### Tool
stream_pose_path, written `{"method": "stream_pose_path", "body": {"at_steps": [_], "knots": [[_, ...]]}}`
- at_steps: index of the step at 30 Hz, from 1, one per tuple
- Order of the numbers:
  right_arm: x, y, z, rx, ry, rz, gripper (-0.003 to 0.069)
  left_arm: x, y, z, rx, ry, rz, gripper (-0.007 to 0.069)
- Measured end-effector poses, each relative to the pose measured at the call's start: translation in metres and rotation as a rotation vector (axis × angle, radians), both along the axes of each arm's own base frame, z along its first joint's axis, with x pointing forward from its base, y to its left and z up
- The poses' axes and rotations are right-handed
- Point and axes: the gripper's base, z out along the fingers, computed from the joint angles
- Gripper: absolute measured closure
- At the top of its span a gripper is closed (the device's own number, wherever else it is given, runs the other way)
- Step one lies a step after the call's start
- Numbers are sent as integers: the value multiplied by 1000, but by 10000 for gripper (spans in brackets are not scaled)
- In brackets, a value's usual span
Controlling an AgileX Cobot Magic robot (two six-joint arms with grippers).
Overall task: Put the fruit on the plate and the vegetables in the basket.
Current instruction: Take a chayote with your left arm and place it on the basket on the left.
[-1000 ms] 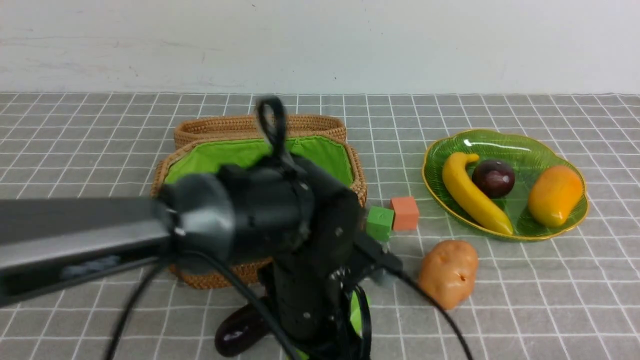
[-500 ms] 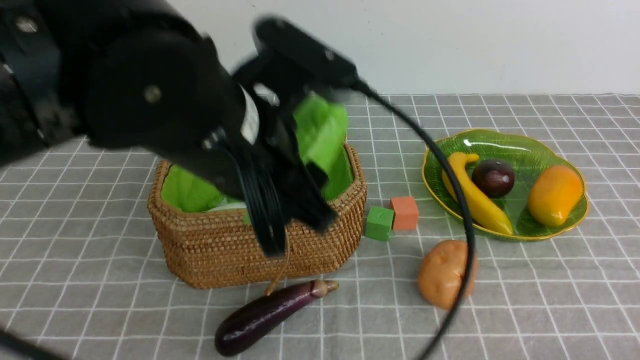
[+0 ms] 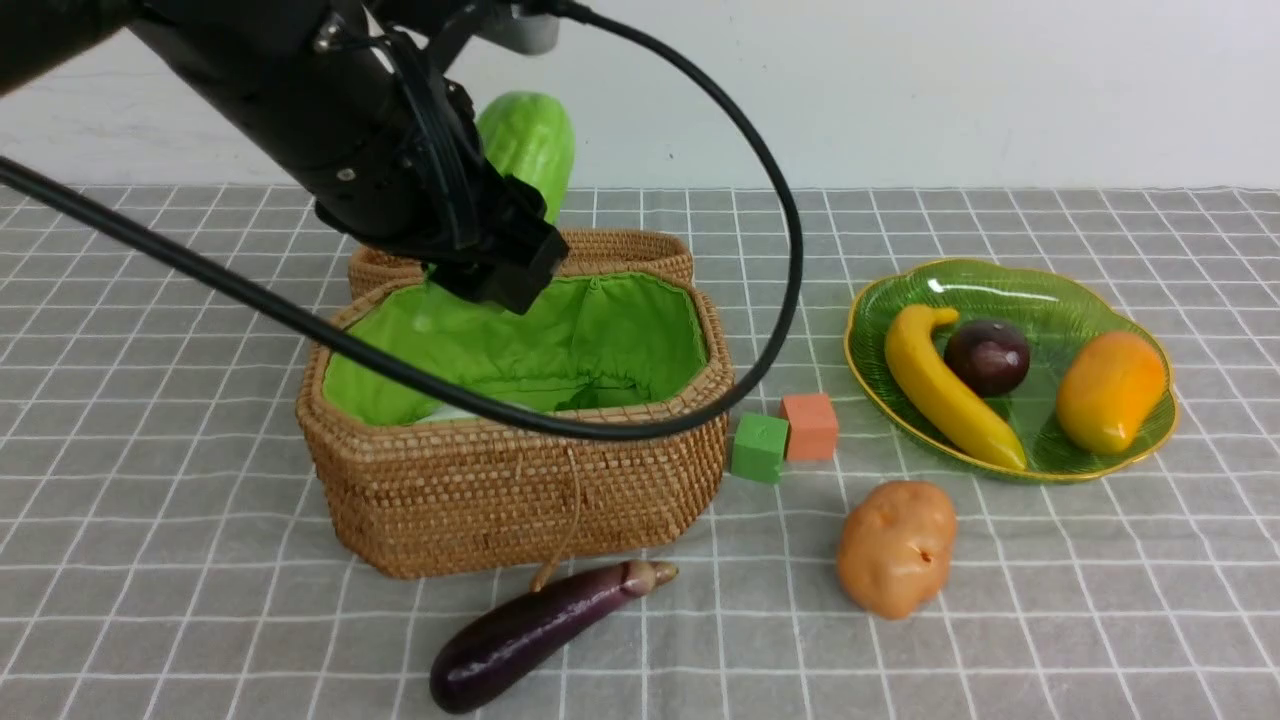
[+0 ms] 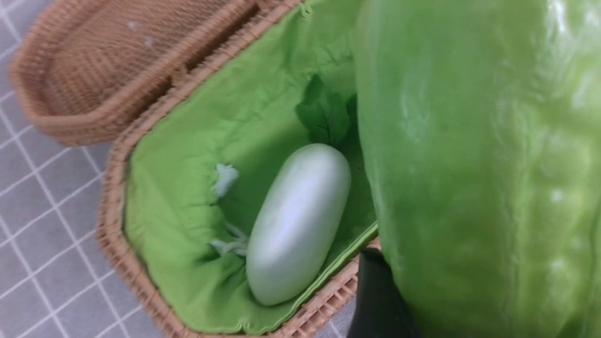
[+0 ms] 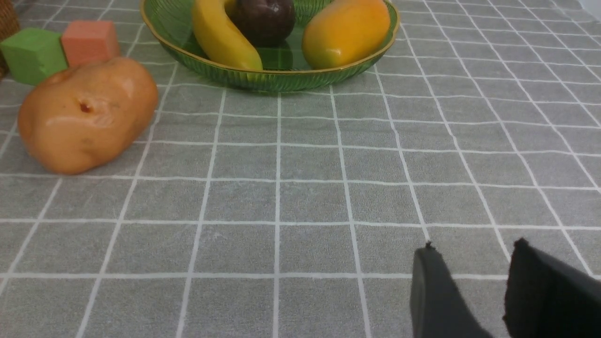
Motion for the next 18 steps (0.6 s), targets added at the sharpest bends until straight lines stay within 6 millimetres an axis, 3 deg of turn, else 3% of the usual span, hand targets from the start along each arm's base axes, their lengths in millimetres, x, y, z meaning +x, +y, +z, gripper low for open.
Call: {"method": "stream_pose_path", "body": {"at_steps": [18], "knots": [[0, 0, 0, 0, 0, 0, 420, 28, -15, -36, 40, 20, -31, 198]]}}
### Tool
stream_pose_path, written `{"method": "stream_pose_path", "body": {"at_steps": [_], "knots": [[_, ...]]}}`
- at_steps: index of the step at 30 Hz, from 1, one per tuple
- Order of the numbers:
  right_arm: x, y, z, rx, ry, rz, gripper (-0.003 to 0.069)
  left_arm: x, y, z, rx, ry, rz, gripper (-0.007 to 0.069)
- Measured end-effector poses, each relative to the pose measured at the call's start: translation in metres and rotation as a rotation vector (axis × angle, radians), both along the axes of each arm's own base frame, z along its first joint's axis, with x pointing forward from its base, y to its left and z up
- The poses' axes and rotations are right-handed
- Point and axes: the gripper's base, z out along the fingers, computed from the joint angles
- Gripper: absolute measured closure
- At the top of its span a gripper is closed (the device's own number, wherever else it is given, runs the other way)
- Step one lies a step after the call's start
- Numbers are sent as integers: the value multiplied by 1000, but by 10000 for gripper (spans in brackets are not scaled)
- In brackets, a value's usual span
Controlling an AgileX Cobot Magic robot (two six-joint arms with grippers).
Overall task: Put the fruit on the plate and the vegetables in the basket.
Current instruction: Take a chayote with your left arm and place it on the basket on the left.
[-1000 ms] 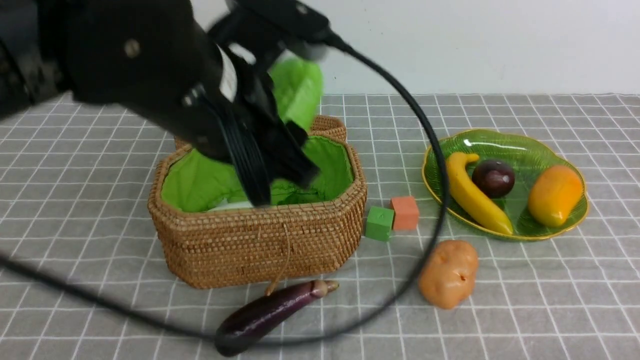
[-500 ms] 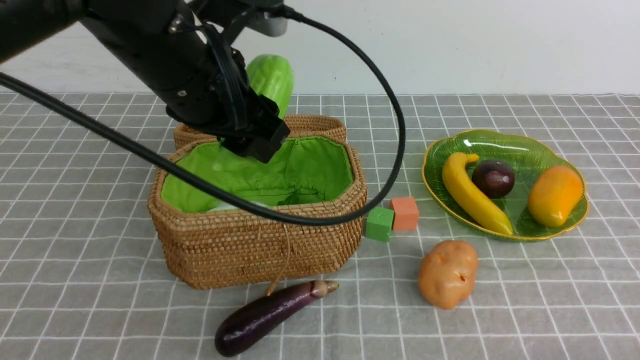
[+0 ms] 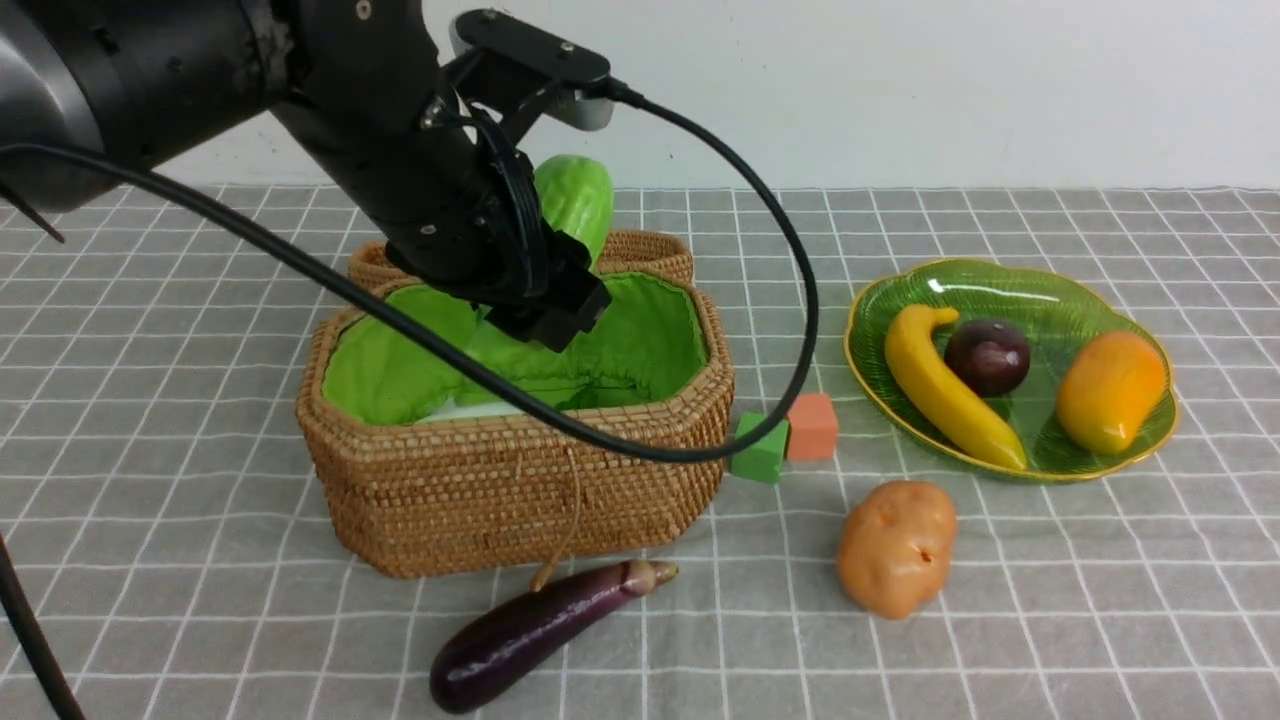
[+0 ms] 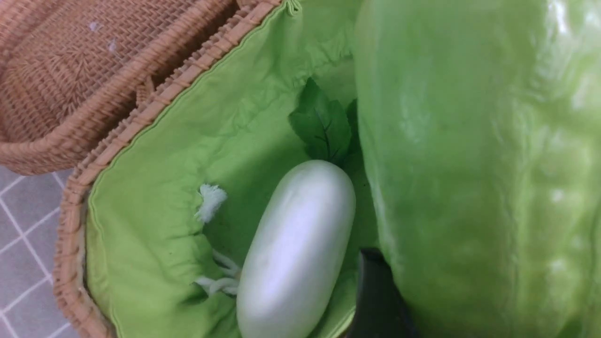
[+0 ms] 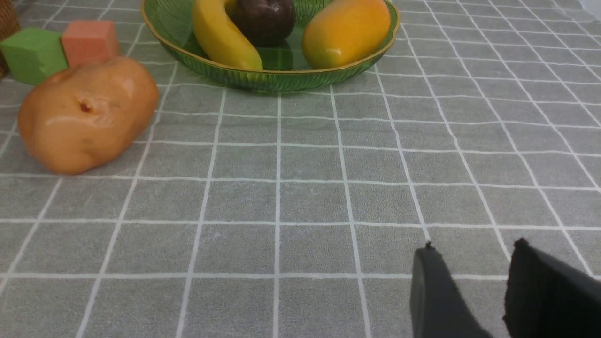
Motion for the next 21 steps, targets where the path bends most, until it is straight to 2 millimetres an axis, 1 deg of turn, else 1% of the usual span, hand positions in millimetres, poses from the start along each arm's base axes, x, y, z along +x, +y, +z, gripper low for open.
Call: {"method": "stream_pose_path", "body": {"at_steps": [3, 8, 16, 21], "knots": [[0, 0, 0, 0, 0, 0, 420, 0, 1, -1, 49, -12, -65, 198], [0, 0, 0, 0, 0, 0, 420, -1, 1, -2, 77, -13, -101, 198], [0, 0, 0, 0, 0, 0, 420, -1, 1, -2, 86, -15, -111, 198], [0, 0, 0, 0, 0, 0, 420, -2, 2, -2, 130, -18, -173, 198]]}}
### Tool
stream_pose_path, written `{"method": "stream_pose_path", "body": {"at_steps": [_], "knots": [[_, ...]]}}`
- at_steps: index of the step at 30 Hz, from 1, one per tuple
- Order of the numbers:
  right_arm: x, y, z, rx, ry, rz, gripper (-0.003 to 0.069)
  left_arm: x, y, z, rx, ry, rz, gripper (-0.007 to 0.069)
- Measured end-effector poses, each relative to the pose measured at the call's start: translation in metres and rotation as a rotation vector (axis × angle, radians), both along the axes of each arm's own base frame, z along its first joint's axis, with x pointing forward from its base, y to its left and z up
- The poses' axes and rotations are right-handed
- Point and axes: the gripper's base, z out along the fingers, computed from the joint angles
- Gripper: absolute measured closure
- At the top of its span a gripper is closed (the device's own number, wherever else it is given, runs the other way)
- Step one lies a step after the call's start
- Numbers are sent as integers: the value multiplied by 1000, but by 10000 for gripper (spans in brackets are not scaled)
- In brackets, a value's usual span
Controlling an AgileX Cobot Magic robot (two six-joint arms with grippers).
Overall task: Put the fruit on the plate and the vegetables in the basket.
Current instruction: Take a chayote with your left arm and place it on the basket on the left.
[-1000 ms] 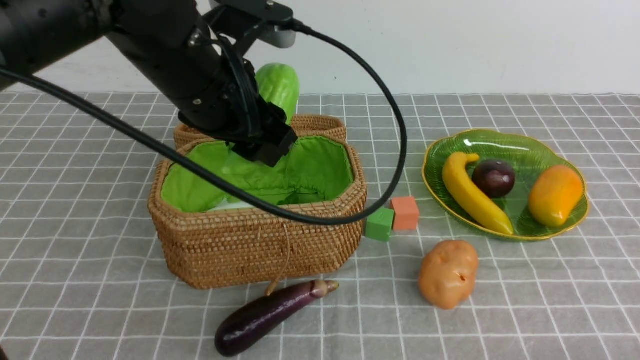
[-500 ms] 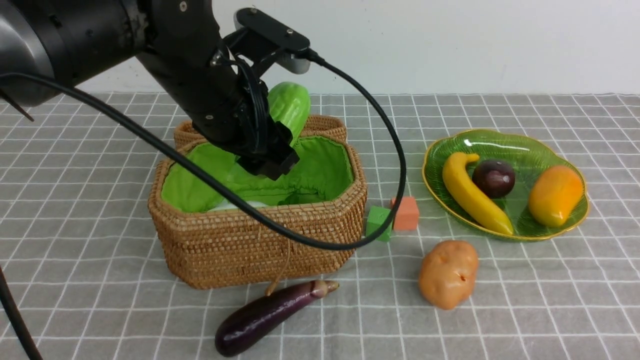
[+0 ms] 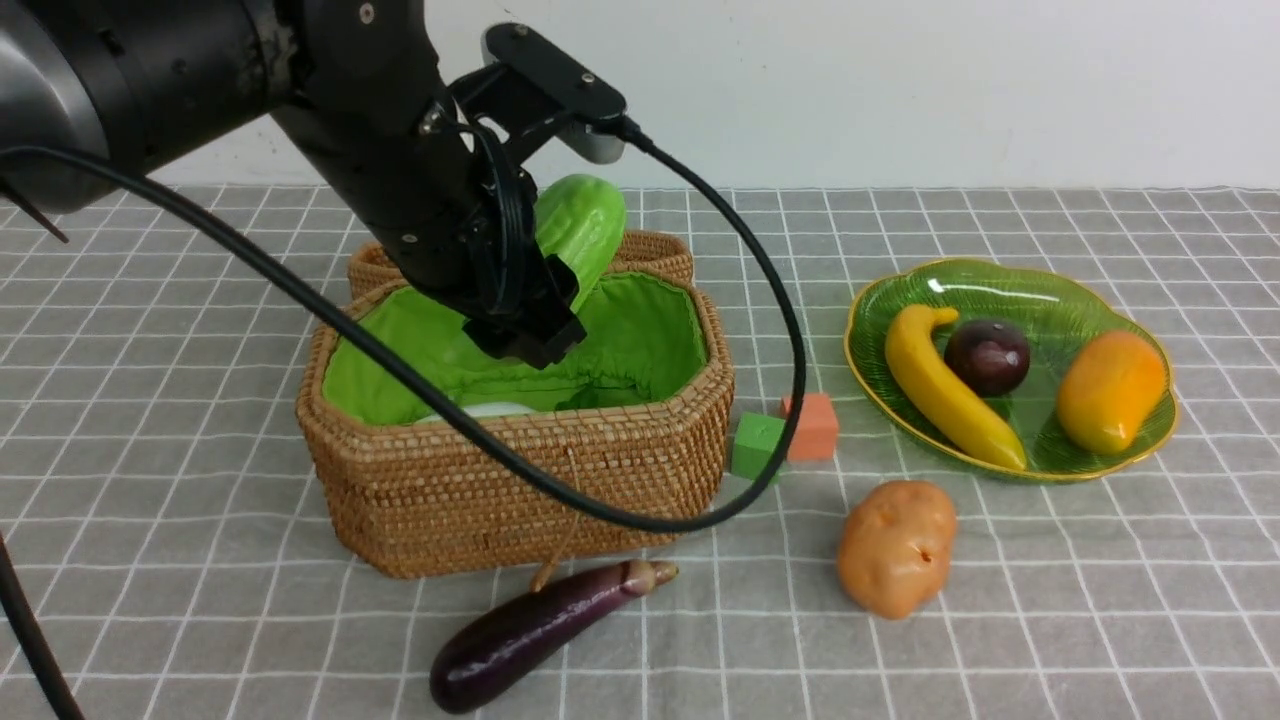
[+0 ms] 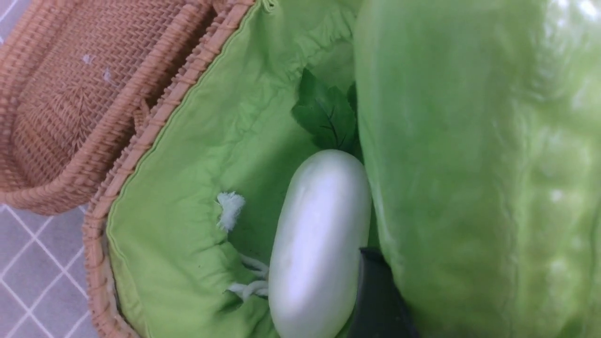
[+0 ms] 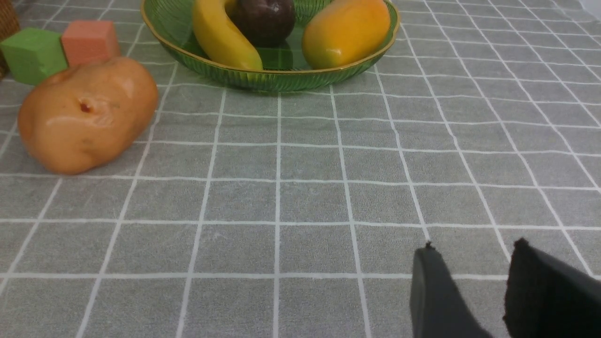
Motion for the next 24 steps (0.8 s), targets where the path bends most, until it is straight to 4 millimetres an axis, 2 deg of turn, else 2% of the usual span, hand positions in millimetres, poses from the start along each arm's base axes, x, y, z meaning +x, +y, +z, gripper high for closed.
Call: {"method": "stream_pose_path", "body": {"at_steps": [6, 24], "knots": [[0, 0, 0, 0, 0, 0, 420, -1, 1, -1, 57, -13, -85, 198], [0, 0, 0, 0, 0, 0, 419, 0, 2, -1, 85, -26, -99, 198]]}}
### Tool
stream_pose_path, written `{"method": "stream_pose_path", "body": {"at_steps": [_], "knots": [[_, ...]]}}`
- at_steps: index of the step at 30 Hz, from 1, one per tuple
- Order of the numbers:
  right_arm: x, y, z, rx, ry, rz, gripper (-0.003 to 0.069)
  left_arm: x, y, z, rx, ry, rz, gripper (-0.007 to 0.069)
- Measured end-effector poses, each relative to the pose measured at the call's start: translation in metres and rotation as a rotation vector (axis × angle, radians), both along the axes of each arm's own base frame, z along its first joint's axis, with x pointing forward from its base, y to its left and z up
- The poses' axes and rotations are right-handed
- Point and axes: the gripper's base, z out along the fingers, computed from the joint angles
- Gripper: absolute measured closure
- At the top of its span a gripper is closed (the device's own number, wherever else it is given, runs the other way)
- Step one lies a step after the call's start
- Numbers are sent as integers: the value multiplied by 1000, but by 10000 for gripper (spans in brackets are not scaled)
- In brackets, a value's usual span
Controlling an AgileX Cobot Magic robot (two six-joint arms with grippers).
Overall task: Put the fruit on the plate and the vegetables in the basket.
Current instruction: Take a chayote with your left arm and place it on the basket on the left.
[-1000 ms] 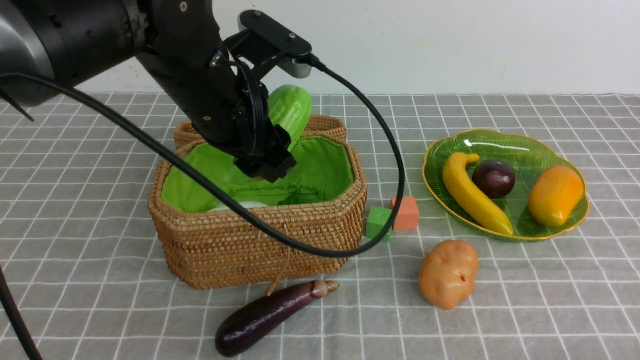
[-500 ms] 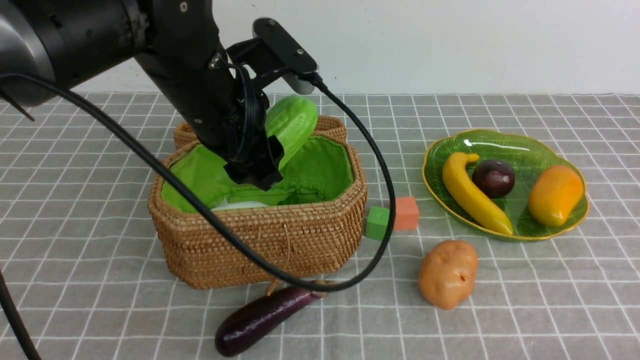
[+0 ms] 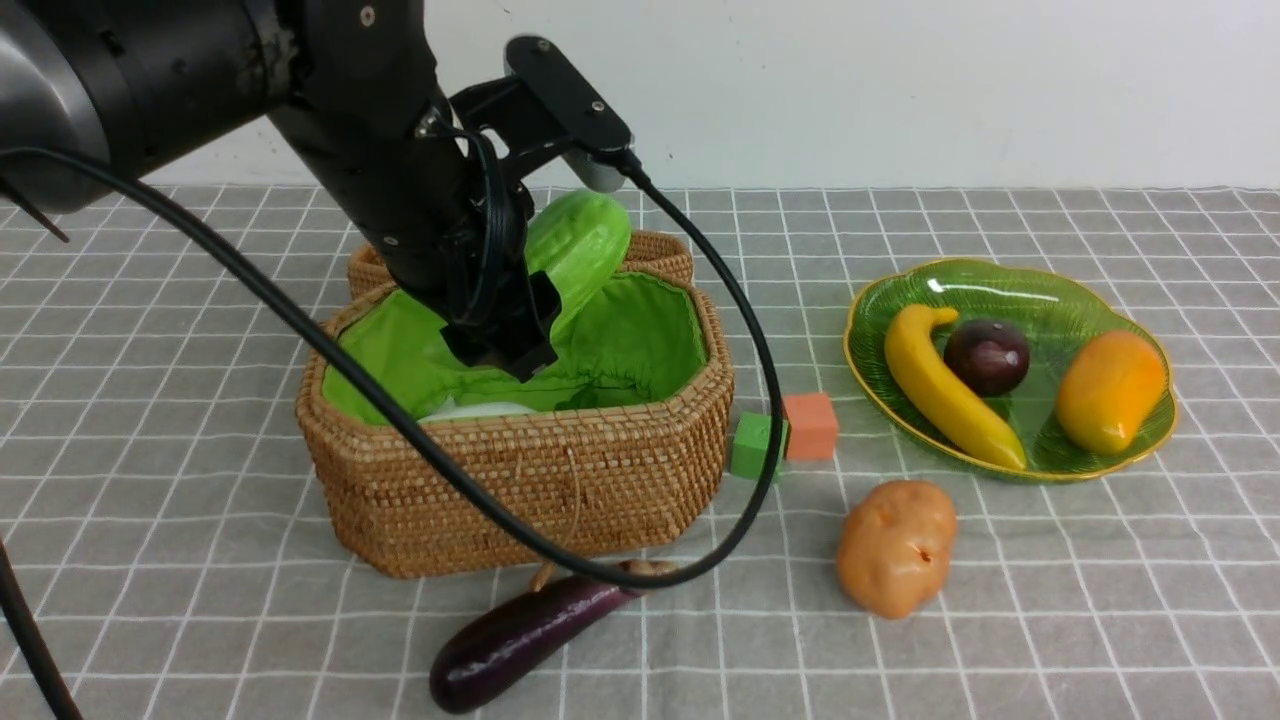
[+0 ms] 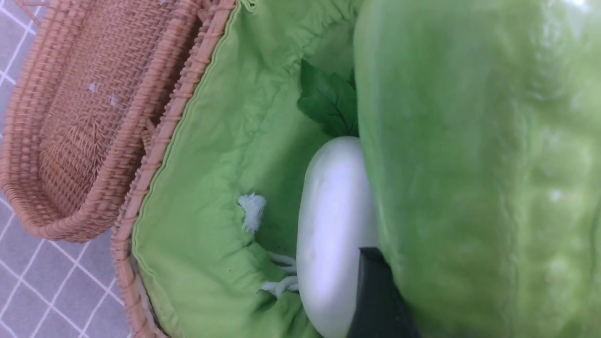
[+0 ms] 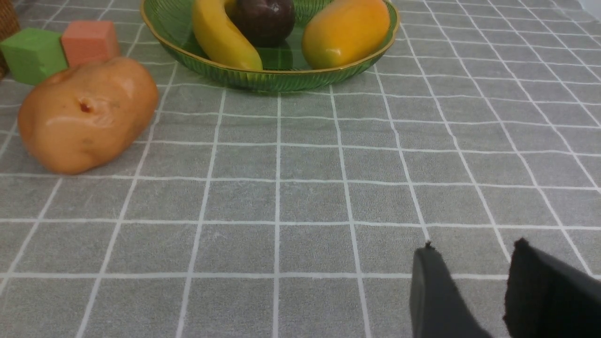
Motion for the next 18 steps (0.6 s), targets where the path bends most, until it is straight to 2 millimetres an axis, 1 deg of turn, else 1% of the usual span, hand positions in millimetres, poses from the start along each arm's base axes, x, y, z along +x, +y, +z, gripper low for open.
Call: {"method": "stream_pose_path", "body": {"at_steps": [18], "knots": [[0, 0, 0, 0, 0, 0, 419, 0, 0, 0, 10, -8, -12, 198]]}}
